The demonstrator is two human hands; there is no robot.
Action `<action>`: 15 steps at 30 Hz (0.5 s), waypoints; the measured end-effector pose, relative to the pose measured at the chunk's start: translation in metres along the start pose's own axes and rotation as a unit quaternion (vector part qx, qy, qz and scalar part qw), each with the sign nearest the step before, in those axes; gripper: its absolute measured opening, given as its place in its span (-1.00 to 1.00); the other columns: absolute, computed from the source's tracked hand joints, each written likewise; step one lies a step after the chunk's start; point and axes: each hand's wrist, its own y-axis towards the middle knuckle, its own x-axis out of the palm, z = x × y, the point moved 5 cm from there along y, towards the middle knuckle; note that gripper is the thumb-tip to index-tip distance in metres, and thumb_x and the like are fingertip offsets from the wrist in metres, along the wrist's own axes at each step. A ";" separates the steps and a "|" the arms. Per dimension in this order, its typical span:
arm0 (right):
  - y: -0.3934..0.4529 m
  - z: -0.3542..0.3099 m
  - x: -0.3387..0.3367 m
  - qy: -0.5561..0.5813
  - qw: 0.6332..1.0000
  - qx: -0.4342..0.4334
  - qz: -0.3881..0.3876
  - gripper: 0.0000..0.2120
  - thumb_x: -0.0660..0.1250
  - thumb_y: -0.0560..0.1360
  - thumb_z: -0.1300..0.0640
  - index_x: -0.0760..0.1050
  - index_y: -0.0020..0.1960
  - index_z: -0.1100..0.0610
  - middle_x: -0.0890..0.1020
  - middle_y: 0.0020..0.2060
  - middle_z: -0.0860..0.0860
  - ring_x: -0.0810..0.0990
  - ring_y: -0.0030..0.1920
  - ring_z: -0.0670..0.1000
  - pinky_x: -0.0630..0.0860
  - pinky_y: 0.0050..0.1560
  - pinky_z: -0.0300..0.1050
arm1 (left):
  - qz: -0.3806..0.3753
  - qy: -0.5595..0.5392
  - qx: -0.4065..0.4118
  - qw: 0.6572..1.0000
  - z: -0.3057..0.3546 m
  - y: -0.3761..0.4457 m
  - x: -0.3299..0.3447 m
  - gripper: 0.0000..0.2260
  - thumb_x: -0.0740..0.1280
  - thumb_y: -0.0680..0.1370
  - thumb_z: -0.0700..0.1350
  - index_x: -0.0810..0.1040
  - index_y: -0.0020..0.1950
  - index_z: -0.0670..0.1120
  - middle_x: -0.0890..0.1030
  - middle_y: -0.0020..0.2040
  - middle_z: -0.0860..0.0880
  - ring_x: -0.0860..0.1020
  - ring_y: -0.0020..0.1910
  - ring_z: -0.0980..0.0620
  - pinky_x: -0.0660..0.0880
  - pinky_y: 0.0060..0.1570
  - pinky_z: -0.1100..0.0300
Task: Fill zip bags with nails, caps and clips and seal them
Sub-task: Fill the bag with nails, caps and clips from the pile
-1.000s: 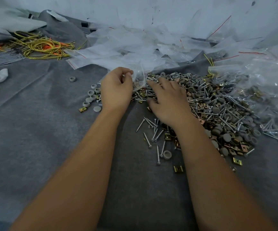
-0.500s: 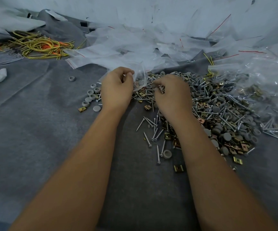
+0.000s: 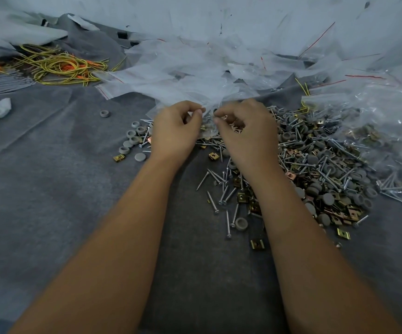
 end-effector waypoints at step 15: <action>-0.008 0.010 0.007 -0.243 0.943 0.074 -0.214 -0.80 0.21 0.45 0.14 0.59 -0.13 0.17 0.61 -0.27 0.10 0.53 -0.20 0.14 0.47 -0.26 -0.06 | 0.029 -0.039 -0.033 0.998 -0.005 0.002 -0.004 -0.84 0.27 0.58 -0.17 0.60 -0.09 0.03 0.59 -0.27 -0.05 0.45 -0.35 0.14 0.38 -0.28 0.21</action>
